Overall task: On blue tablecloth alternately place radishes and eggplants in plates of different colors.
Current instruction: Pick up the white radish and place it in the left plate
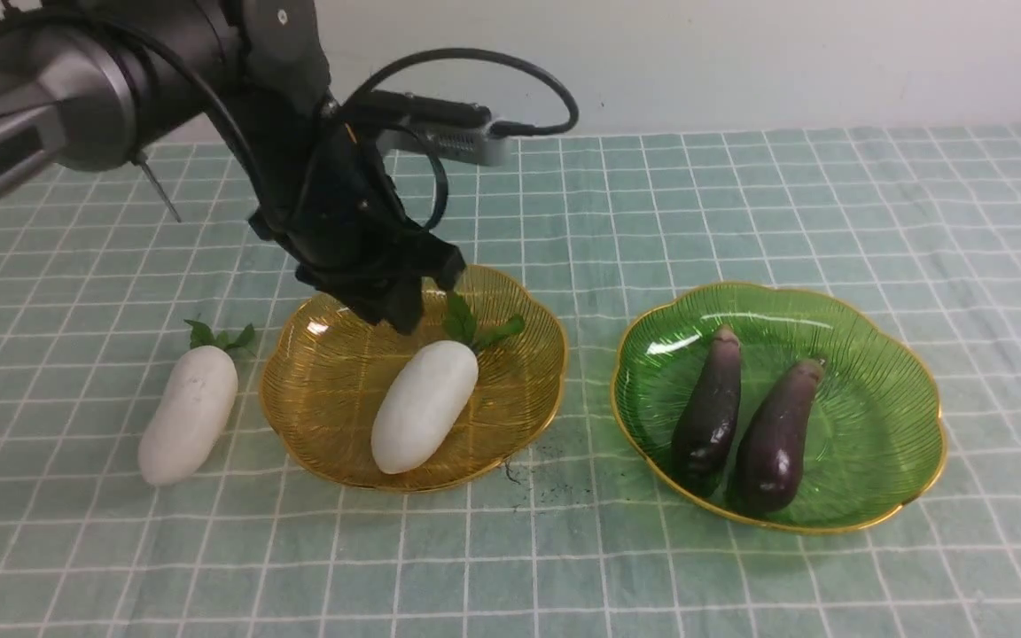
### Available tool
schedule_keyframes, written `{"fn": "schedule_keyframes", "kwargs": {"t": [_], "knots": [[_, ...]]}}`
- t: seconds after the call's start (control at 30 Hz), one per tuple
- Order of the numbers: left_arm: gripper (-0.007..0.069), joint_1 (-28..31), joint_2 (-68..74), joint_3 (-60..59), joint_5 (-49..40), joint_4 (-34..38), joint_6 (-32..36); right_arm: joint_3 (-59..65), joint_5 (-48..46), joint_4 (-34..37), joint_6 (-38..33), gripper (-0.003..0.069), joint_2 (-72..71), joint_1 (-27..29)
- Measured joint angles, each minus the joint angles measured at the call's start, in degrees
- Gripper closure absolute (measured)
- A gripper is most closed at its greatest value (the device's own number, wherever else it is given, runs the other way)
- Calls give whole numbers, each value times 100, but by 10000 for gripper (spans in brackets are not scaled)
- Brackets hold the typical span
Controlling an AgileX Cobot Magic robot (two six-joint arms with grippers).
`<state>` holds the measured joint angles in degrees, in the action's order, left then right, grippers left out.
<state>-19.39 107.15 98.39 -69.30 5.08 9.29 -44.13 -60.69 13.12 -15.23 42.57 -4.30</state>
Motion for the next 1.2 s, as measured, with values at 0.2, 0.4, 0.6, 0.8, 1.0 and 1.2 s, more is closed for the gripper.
{"fn": "schedule_keyframes", "kwargs": {"t": [0.2, 0.4, 0.6, 0.8, 1.0, 1.2], "knots": [[627, 480, -647, -609, -101, -763, -64, 2, 23, -5, 0, 647, 0, 0], [629, 1543, -962, -1851, -101, -727, -11, 2, 23, -5, 0, 647, 0, 0], [629, 2613, -957, -2701, -94, 66, -415, 2, 97, -5, 0, 647, 0, 0], [623, 2707, -957, -2847, 701, 536, -415, 2, 198, -10, 0, 647, 0, 0], [529, 2484, -957, -2852, 1412, 572, -415, 2, 203, -10, 0, 647, 0, 0], [326, 2384, -951, -2852, 1925, 587, -415, 2, 203, -22, 0, 647, 0, 0]]}}
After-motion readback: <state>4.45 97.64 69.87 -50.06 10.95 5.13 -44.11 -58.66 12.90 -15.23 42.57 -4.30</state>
